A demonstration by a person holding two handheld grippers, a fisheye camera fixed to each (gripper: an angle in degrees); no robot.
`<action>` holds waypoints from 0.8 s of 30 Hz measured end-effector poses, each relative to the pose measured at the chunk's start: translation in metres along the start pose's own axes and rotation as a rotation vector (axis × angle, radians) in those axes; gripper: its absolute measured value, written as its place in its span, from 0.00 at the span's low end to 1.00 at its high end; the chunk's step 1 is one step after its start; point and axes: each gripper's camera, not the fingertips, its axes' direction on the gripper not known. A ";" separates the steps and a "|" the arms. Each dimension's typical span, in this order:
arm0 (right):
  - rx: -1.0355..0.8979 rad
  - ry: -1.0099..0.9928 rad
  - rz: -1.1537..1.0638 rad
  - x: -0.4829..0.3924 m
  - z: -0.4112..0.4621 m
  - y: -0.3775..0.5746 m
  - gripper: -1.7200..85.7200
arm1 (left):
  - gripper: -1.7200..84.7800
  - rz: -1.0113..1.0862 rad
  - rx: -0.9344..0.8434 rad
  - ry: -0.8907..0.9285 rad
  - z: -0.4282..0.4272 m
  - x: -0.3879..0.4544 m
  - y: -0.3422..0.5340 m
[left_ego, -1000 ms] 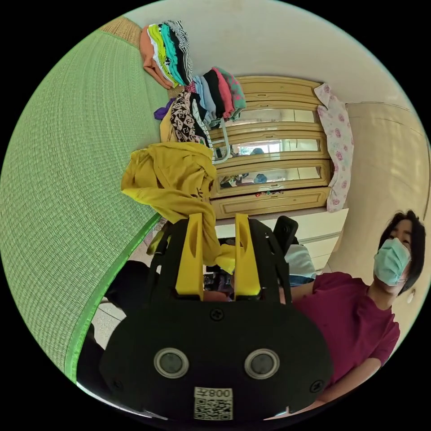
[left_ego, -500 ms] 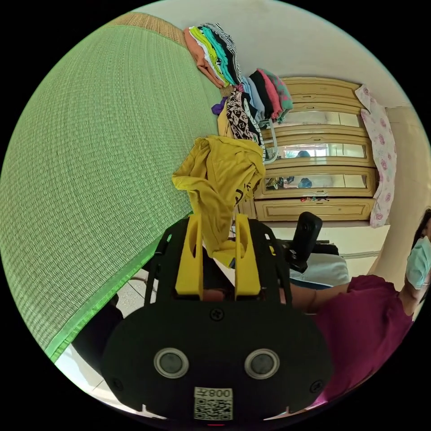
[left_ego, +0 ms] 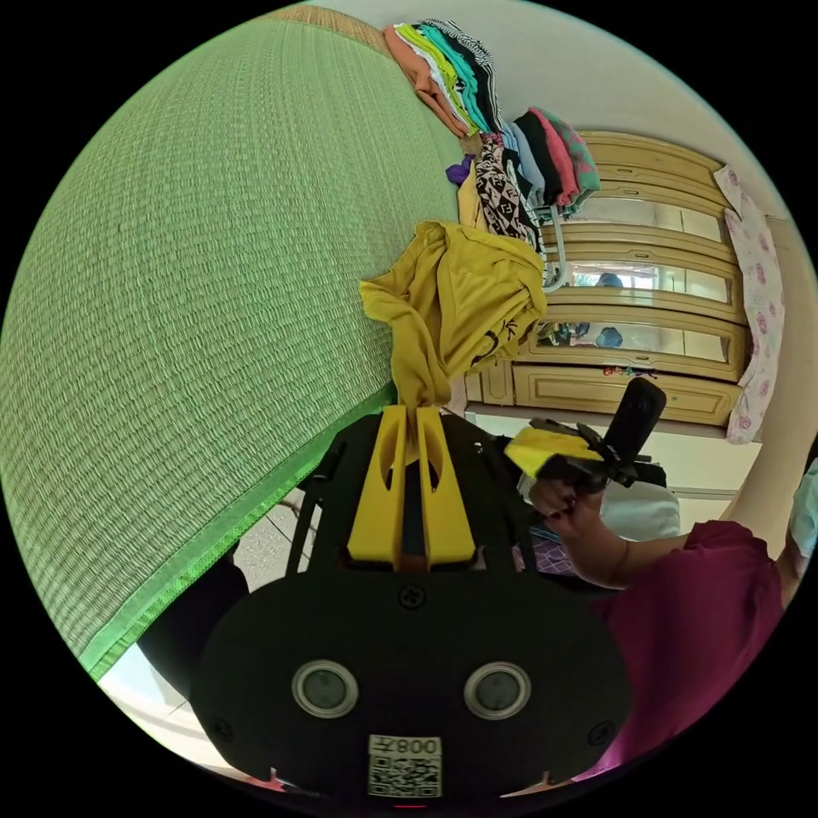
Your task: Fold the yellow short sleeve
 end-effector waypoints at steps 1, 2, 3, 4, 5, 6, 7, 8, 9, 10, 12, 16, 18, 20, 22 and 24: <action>0.042 0.065 0.037 0.017 -0.015 -0.014 0.05 | 0.04 0.002 0.000 0.000 0.001 0.001 0.002; 0.058 0.084 0.054 0.027 -0.022 -0.022 0.06 | 0.04 0.008 0.002 0.002 0.002 0.005 0.007; 0.099 0.114 0.081 0.044 -0.037 -0.040 0.07 | 0.04 0.021 0.004 0.005 0.003 0.010 0.011; 0.140 0.152 0.109 0.061 -0.048 -0.059 0.08 | 0.04 0.028 0.002 0.004 0.003 0.013 0.014; 0.148 0.173 0.124 0.070 -0.052 -0.069 0.08 | 0.04 0.040 -0.005 -0.003 0.005 0.018 0.018; 0.147 0.225 0.153 0.084 -0.056 -0.090 0.08 | 0.04 0.052 -0.014 -0.011 0.006 0.023 0.022; 0.130 0.290 0.188 0.097 -0.055 -0.110 0.09 | 0.04 0.058 -0.015 -0.013 0.006 0.025 0.024; 0.115 0.311 0.202 0.103 -0.053 -0.120 0.09 | 0.04 0.068 -0.017 -0.018 0.006 0.030 0.029; 0.079 0.352 0.241 0.115 -0.049 -0.137 0.10 | 0.04 0.079 -0.022 -0.025 0.006 0.035 0.034; 0.044 0.396 0.296 0.127 -0.043 -0.149 0.11 | 0.04 0.084 -0.024 -0.031 0.006 0.038 0.036; 0.007 0.430 0.351 0.139 -0.038 -0.160 0.11 | 0.04 0.106 -0.023 -0.049 0.005 0.047 0.047; -0.024 0.493 0.416 0.151 -0.031 -0.166 0.10 | 0.04 0.143 -0.034 -0.071 0.006 0.060 0.065; -0.015 0.493 0.446 0.152 -0.034 -0.167 0.09 | 0.04 0.161 -0.043 -0.075 0.007 0.068 0.079; -0.027 0.513 0.458 0.150 -0.036 -0.168 0.07 | 0.04 0.173 -0.038 -0.078 0.005 0.075 0.092; -0.032 0.522 0.455 0.148 -0.040 -0.163 0.04 | 0.04 0.191 -0.022 -0.081 0.001 0.084 0.106; -0.032 0.475 0.468 0.148 -0.047 -0.154 0.03 | 0.04 0.214 0.021 -0.095 -0.010 0.096 0.128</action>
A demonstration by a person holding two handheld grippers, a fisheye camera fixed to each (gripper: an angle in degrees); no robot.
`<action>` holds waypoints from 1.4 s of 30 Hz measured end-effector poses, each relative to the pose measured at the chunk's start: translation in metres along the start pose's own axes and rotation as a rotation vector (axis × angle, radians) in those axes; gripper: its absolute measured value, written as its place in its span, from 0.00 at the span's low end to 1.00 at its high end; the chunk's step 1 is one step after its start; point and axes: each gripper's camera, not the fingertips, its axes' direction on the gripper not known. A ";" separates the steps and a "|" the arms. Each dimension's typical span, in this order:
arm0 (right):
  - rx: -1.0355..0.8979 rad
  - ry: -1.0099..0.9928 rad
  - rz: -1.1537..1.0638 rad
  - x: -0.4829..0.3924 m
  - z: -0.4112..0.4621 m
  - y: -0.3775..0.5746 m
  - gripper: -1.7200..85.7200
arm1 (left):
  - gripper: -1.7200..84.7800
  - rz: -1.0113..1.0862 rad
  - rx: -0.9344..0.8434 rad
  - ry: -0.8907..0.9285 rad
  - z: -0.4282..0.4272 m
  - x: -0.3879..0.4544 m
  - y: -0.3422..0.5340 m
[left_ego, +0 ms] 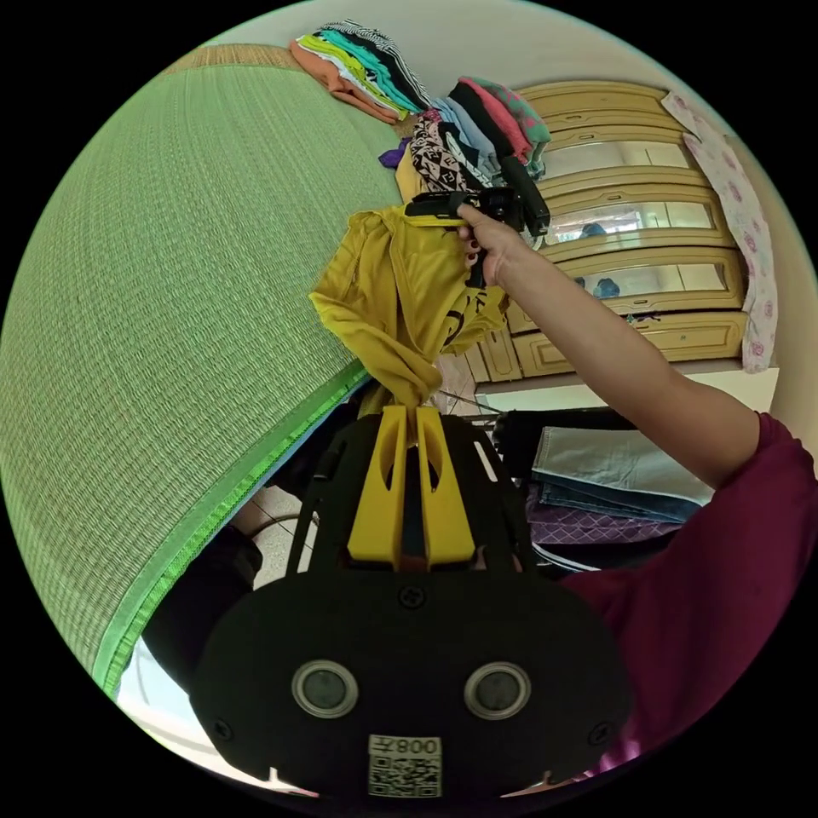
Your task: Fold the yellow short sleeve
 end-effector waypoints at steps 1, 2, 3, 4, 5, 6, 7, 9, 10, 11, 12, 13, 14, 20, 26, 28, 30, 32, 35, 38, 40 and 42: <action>0.006 -0.043 0.000 0.005 -0.007 0.008 0.03 | 0.04 0.007 0.013 -0.001 -0.004 0.004 0.005; 0.020 -0.069 0.001 0.008 -0.012 0.013 0.02 | 0.04 0.018 0.041 -0.006 -0.014 0.012 0.016; 0.057 -0.146 0.000 0.015 -0.026 0.026 0.02 | 0.04 0.028 0.074 -0.009 -0.025 0.020 0.026; 0.102 -0.233 0.003 0.023 -0.044 0.040 0.02 | 0.04 0.033 0.089 -0.007 -0.030 0.024 0.032; 0.133 -0.277 0.004 0.027 -0.055 0.048 0.02 | 0.04 0.045 0.119 -0.001 -0.042 0.031 0.043; 0.205 -0.365 -0.002 0.035 -0.080 0.065 0.02 | 0.04 0.056 0.153 0.003 -0.055 0.039 0.054; 0.280 -0.447 -0.014 0.043 -0.107 0.085 0.02 | 0.04 0.062 0.173 0.007 -0.062 0.043 0.060; 0.405 -0.546 -0.042 0.054 -0.151 0.118 0.02 | 0.04 0.097 0.252 0.028 -0.092 0.062 0.083; 0.479 -0.601 -0.055 0.062 -0.180 0.141 0.02 | 0.04 0.106 0.274 0.032 -0.099 0.067 0.089; 0.518 -0.627 -0.064 0.066 -0.195 0.153 0.02 | 0.04 0.130 0.317 0.045 -0.115 0.077 0.101; 0.599 -0.675 -0.091 0.071 -0.224 0.178 0.02 | 0.04 0.156 0.358 0.056 -0.131 0.088 0.113; 0.673 -0.704 -0.124 0.074 -0.252 0.204 0.02 | 0.04 0.169 0.382 0.061 -0.139 0.094 0.119; 0.708 -0.717 -0.141 0.075 -0.266 0.217 0.02 | 0.04 0.202 0.429 0.072 -0.156 0.107 0.132; 1.030 -0.816 -0.352 0.066 -0.378 0.350 0.02 | 0.04 0.419 0.681 0.056 -0.254 0.180 0.206; 1.234 -0.871 -0.541 0.045 -0.438 0.468 0.02 | 0.04 0.648 0.843 -0.095 -0.334 0.263 0.300; 1.316 -0.937 -0.613 0.044 -0.454 0.510 0.02 | 0.04 0.716 0.922 -0.078 -0.356 0.283 0.332; 1.364 -0.950 -0.670 0.041 -0.467 0.538 0.02 | 0.04 0.792 1.011 -0.102 -0.387 0.310 0.374; 1.401 -0.956 -0.733 0.034 -0.480 0.565 0.02 | 0.04 0.852 1.078 -0.136 -0.407 0.331 0.407; 1.443 -0.957 -0.841 0.022 -0.498 0.604 0.02 | 0.04 0.939 1.189 -0.226 -0.435 0.363 0.460; 1.476 -0.951 -0.927 0.011 -0.509 0.636 0.02 | 0.04 1.002 1.289 -0.321 -0.455 0.389 0.510; 1.488 -0.944 -0.974 0.003 -0.512 0.653 0.02 | 0.04 1.032 1.335 -0.375 -0.465 0.401 0.538; 1.496 -0.935 -0.991 -0.002 -0.513 0.662 0.02 | 0.04 1.059 1.373 -0.454 -0.473 0.414 0.567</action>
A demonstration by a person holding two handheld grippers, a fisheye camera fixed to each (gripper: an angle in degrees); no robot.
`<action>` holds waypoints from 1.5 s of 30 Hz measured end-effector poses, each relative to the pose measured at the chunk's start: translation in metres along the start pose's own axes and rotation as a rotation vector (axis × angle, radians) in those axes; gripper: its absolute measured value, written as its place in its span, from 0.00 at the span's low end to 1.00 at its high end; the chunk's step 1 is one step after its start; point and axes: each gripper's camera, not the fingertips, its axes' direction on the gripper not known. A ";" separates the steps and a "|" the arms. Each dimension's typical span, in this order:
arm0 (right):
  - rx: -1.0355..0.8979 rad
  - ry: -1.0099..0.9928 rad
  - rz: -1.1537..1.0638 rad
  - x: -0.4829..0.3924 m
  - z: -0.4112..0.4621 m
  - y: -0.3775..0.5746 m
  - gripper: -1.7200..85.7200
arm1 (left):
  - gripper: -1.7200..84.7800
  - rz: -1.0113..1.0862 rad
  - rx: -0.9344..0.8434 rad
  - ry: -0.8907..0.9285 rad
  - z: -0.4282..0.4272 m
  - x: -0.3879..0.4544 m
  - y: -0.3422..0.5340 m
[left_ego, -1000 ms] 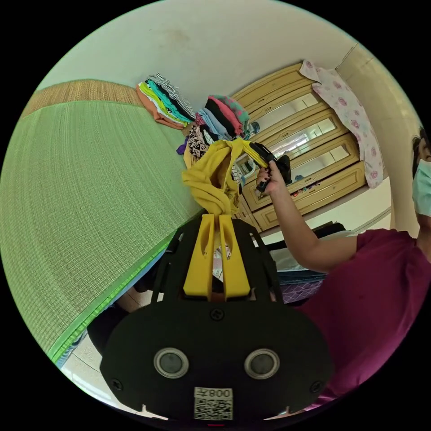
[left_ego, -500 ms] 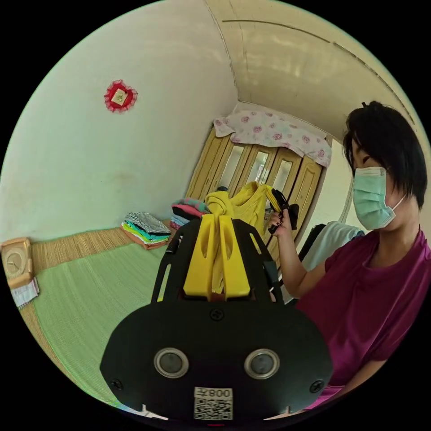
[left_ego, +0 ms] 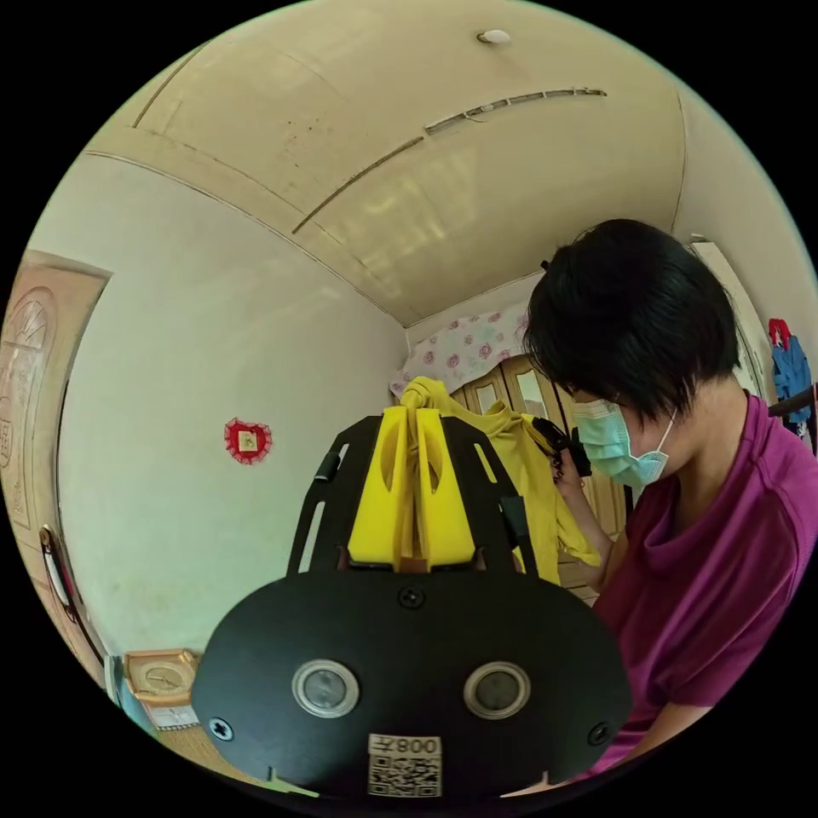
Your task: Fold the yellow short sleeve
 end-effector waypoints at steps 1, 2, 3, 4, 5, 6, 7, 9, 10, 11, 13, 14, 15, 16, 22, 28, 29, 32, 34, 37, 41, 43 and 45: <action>0.001 -0.003 -0.006 -0.004 0.001 0.000 0.02 | 0.04 0.014 0.001 -0.015 -0.005 0.002 -0.004; 0.003 -0.011 -0.006 -0.006 0.002 0.000 0.02 | 0.04 0.039 0.002 -0.041 -0.015 0.006 -0.011; 0.007 -0.031 -0.002 -0.008 0.003 0.000 0.02 | 0.04 0.060 0.001 -0.061 -0.024 0.008 -0.017; 0.010 -0.036 -0.003 -0.009 0.005 0.001 0.02 | 0.04 0.068 -0.001 -0.070 -0.027 0.009 -0.020; 0.010 -0.034 -0.006 -0.010 0.006 0.001 0.02 | 0.04 0.076 -0.004 -0.084 -0.033 0.009 -0.025; 0.012 -0.028 -0.010 -0.010 0.009 0.002 0.02 | 0.04 0.078 -0.004 -0.097 -0.038 0.007 -0.028; 0.017 -0.028 -0.010 -0.009 0.012 0.004 0.02 | 0.04 0.076 -0.005 -0.108 -0.040 0.006 -0.030; 0.021 -0.022 -0.007 -0.003 0.018 0.006 0.02 | 0.04 0.063 -0.006 -0.132 -0.045 -0.006 -0.033; 0.021 -0.023 -0.002 0.003 0.024 0.009 0.02 | 0.04 0.053 -0.008 -0.126 -0.045 -0.011 -0.034; 0.020 -0.026 0.002 0.006 0.028 0.011 0.02 | 0.04 0.032 -0.016 -0.114 -0.043 -0.021 -0.034; 0.004 -0.015 0.009 0.024 0.049 0.020 0.02 | 0.04 0.019 -0.044 -0.131 -0.035 -0.039 -0.034; -0.004 -0.006 0.010 0.029 0.055 0.023 0.02 | 0.04 0.013 -0.060 -0.148 -0.030 -0.052 -0.033; -0.019 0.001 0.020 0.043 0.070 0.030 0.02 | 0.04 0.001 -0.074 -0.159 -0.023 -0.068 -0.031; -0.037 -0.006 0.040 0.060 0.085 0.037 0.02 | 0.04 -0.007 -0.081 -0.164 -0.020 -0.077 -0.030; -0.215 0.043 0.163 0.185 0.201 0.092 0.02 | 0.04 -0.123 -0.234 -0.212 0.042 -0.196 0.005; -0.530 0.081 0.377 0.372 0.364 0.217 0.02 | 0.04 -0.396 -0.503 -0.256 0.144 -0.362 0.111; -0.573 0.084 0.399 0.392 0.381 0.234 0.02 | 0.04 -0.490 -0.545 -0.267 0.163 -0.398 0.143; -0.779 0.094 0.584 0.494 0.455 0.335 0.02 | 0.05 -0.646 -0.703 -0.333 0.207 -0.474 0.230; -0.933 0.208 0.703 0.562 0.491 0.419 0.02 | 0.05 -0.724 -0.841 -0.386 0.228 -0.511 0.287; -1.118 0.333 0.806 0.625 0.508 0.511 0.02 | 0.07 -0.876 -1.014 -0.411 0.242 -0.553 0.373; -1.203 0.354 0.853 0.656 0.501 0.587 0.03 | 0.10 -0.982 -1.118 -0.426 0.228 -0.574 0.444; -1.250 0.351 0.810 0.660 0.492 0.616 0.04 | 0.11 -0.999 -1.102 -0.355 0.224 -0.571 0.456; -1.269 0.371 0.781 0.662 0.482 0.631 0.05 | 0.12 -0.976 -1.094 -0.227 0.231 -0.556 0.460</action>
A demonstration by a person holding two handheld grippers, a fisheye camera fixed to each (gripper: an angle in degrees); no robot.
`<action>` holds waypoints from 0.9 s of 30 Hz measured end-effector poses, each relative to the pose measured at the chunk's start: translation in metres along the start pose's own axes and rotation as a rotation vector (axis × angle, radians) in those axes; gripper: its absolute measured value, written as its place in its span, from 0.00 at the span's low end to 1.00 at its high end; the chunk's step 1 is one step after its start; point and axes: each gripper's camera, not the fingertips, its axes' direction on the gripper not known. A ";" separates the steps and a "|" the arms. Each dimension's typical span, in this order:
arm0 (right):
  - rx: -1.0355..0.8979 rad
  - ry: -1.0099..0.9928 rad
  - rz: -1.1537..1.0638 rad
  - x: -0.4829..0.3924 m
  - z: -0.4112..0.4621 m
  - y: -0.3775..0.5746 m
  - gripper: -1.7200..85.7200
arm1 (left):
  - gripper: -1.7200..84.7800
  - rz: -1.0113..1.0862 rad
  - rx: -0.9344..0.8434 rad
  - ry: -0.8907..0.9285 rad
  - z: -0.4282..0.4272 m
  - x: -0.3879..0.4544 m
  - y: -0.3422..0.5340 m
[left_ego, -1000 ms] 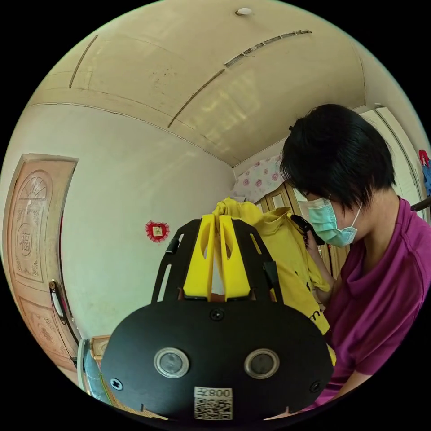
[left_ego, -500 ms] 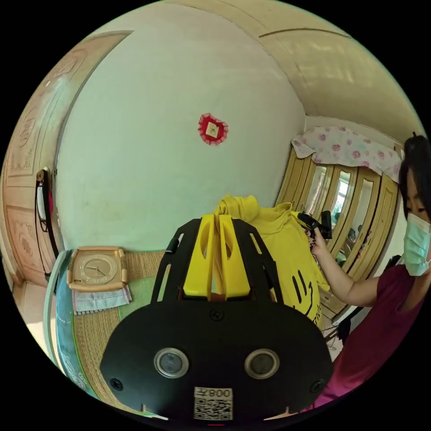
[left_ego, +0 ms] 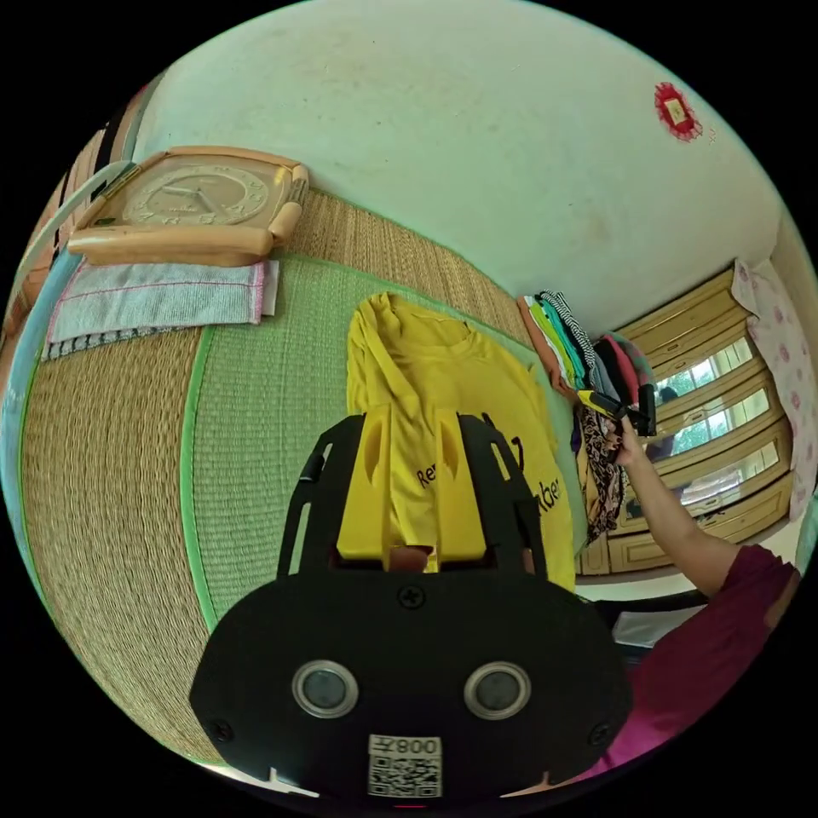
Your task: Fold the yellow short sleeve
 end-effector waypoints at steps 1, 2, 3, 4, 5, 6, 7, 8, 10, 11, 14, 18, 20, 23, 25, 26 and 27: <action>0.001 0.019 0.010 0.009 0.006 0.004 0.06 | 0.12 0.029 -0.012 0.002 0.004 0.005 0.001; 0.000 0.019 0.018 0.014 0.009 0.005 0.06 | 0.13 0.091 -0.055 -0.007 0.015 0.017 0.000; -0.003 0.001 0.036 0.023 0.014 0.006 0.06 | 0.14 0.151 -0.097 -0.025 0.028 0.027 -0.003; 0.006 -0.020 0.059 0.032 0.019 0.007 0.06 | 0.14 0.183 -0.115 -0.036 0.034 0.032 -0.006; 0.010 -0.029 0.069 0.036 0.021 0.006 0.06 | 0.14 0.235 -0.163 -0.068 0.050 0.041 -0.013; 0.010 -0.044 0.087 0.042 0.026 0.004 0.06 | 0.14 0.272 -0.209 -0.106 0.065 0.046 -0.021; 0.007 -0.056 0.101 0.047 0.031 0.001 0.05 | 0.14 0.289 -0.228 -0.126 0.073 0.048 -0.025; 0.004 -0.060 0.106 0.049 0.034 -0.001 0.05 | 0.14 0.312 -0.268 -0.164 0.086 0.049 -0.033; -0.007 -0.063 0.106 0.054 0.042 -0.010 0.04 | 0.11 0.330 -0.337 -0.251 0.104 0.048 -0.045; -0.008 -0.062 0.104 0.054 0.044 -0.012 0.04 | 0.09 0.335 -0.354 -0.312 0.110 0.047 -0.051; -0.012 -0.067 0.095 0.059 0.051 -0.025 0.04 | 0.04 0.312 -0.303 -0.317 0.096 0.039 -0.068; -0.003 -0.081 0.101 0.069 0.059 -0.042 0.04 | 0.03 0.191 -0.078 -0.382 0.016 0.007 -0.105; 0.007 -0.083 0.104 0.073 0.060 -0.049 0.04 | 0.03 0.106 0.037 -0.454 -0.031 -0.019 -0.124; 0.025 -0.058 0.108 0.080 0.061 -0.060 0.05 | 0.04 -0.112 0.127 -0.547 -0.092 -0.080 -0.144; 0.035 -0.025 0.129 0.088 0.063 -0.069 0.06 | 0.06 -0.269 0.118 -0.559 -0.109 -0.115 -0.144; 0.037 -0.016 0.132 0.089 0.064 -0.072 0.06 | 0.07 -0.332 0.139 -0.559 -0.114 -0.128 -0.140; 0.036 0.007 0.138 0.092 0.067 -0.076 0.07 | 0.08 -0.341 0.179 -0.542 -0.113 -0.130 -0.135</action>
